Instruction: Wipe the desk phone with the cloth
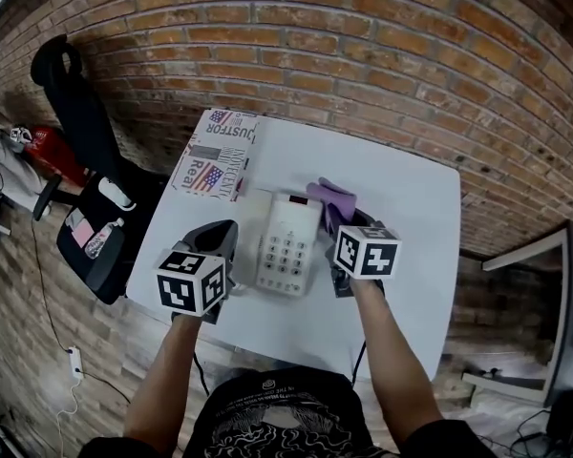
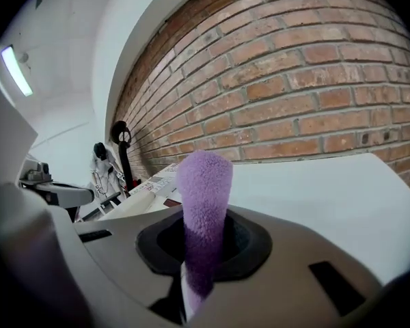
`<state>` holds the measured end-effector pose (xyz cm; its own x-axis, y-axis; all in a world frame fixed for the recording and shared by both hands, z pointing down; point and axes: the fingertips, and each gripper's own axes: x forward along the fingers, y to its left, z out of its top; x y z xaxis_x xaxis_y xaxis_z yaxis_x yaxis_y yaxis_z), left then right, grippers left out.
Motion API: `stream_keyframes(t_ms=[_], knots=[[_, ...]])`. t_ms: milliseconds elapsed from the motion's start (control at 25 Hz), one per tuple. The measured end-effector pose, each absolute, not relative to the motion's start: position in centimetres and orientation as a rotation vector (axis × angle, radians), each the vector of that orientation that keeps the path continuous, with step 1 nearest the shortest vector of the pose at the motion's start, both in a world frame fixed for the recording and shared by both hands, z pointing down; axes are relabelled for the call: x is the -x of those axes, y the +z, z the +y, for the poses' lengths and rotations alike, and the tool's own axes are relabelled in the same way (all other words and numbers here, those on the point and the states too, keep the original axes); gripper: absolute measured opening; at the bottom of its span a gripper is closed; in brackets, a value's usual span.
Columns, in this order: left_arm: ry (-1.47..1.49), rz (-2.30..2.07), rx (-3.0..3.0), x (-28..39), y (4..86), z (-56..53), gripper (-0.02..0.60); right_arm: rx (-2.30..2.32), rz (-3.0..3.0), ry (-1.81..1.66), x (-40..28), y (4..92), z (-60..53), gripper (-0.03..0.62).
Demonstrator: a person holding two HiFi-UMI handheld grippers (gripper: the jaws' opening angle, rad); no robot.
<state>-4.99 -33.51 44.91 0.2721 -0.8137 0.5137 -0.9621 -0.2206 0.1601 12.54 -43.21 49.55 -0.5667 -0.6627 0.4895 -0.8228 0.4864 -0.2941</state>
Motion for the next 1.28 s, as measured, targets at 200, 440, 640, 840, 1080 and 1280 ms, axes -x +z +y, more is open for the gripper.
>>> stream_keyframes(t_ms=[200,440,640,840,1080,1280], knots=[[0.46,-1.613,-2.087,5.1,45.3,-33.6,0.006,-1.217,-2.46,0.78,-11.6,50.1,-43.1,0.044],[0.456,-1.608,-2.085,5.5,45.7,-32.9,0.006,-1.233,-2.453,0.815,-11.8,50.3,-42.3,0.044],[0.451,-1.57,-2.109,5.8,46.0,-32.1,0.006,-1.271,-2.428,0.834,-12.1,50.4,-41.0,0.044],[0.452,-1.518,-2.149,5.9,46.1,-31.5,0.006,-1.302,-2.416,0.843,-12.1,50.3,-39.4,0.044],[0.455,-1.457,-2.203,5.8,45.9,-30.6,0.006,-1.339,-2.387,0.859,-11.8,50.5,-36.8,0.044],[0.462,-1.419,-2.239,5.9,45.7,-29.3,0.006,-1.355,-2.365,0.869,-11.6,50.8,-34.7,0.044]])
